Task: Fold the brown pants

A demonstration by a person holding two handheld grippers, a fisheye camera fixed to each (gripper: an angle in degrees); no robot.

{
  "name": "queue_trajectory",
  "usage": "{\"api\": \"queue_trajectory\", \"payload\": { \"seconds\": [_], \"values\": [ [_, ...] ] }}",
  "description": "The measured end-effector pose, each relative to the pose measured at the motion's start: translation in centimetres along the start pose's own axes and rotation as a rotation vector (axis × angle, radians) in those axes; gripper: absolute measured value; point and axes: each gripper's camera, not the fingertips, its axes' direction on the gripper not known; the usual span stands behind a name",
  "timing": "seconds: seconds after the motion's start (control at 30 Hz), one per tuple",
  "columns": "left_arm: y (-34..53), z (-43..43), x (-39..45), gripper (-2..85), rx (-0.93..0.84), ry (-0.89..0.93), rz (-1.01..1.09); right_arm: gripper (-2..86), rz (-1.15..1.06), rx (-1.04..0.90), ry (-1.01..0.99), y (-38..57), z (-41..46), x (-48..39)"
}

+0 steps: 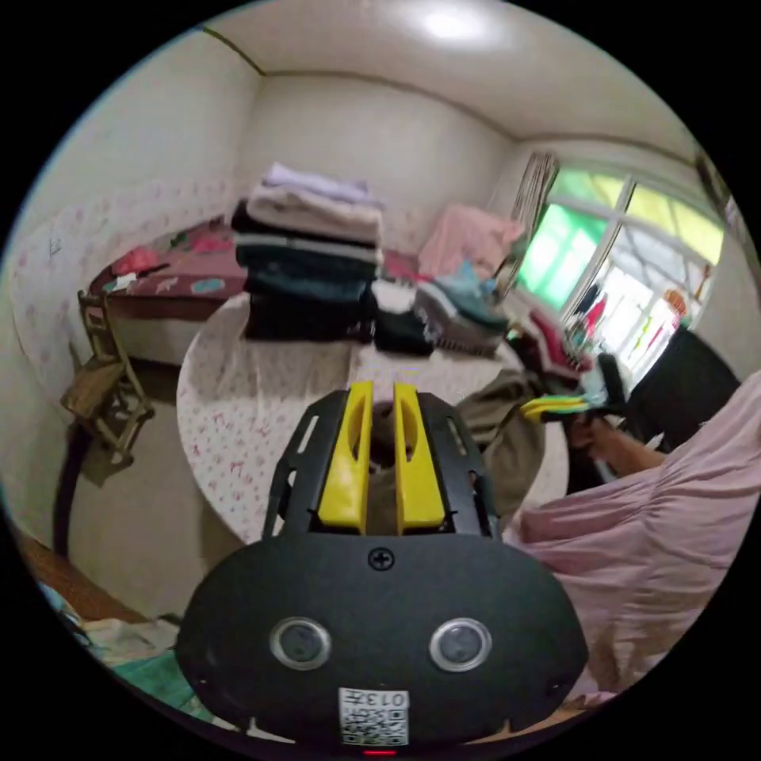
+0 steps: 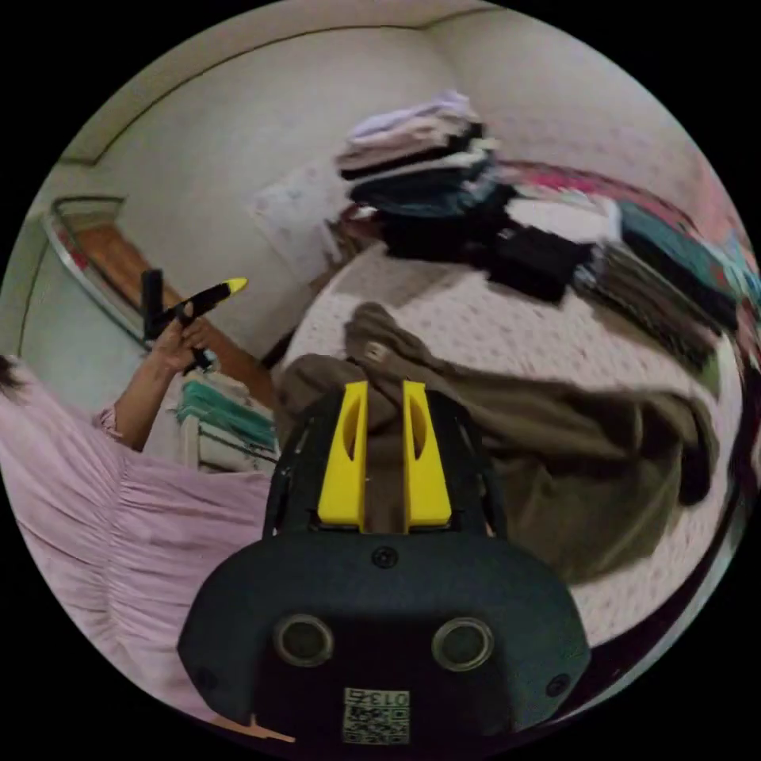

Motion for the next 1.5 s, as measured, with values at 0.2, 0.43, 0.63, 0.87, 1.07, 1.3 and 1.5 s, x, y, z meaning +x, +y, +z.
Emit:
{"api": "queue_trajectory", "payload": {
  "seconds": [0.2,0.43,0.63,0.87,1.07,1.3,1.5],
  "values": [
    [2.7,14.2,-3.4,14.0,-0.308,0.054,-0.121,9.9,0.585,0.043,0.306,11.2,-4.5,9.2],
    [1.7,24.9,-0.6,21.1,-0.531,0.121,-0.045,12.9,0.697,0.072,0.532,12.3,-7.0,14.3],
    [0.8,28.8,3.6,6.8,-0.661,-0.097,0.135,4.8,0.724,-0.085,0.533,9.1,-2.8,22.2],
    [-6.5,15.6,1.7,2.7,-0.342,-0.091,0.108,2.8,0.459,0.046,0.363,3.4,-8.7,17.0],
    [-11.6,6.8,-6.7,4.3,-0.166,-0.338,-0.017,3.7,0.357,0.174,0.370,2.3,-15.8,10.8],
    [-1.4,9.6,-14.0,8.3,-0.248,-0.253,-0.407,7.3,0.561,-0.059,0.316,9.5,-7.8,13.6],
    [11.3,8.2,-12.9,14.2,-0.426,-0.323,-0.608,10.1,0.764,0.067,0.283,14.7,-9.3,18.1]
  ]
}}
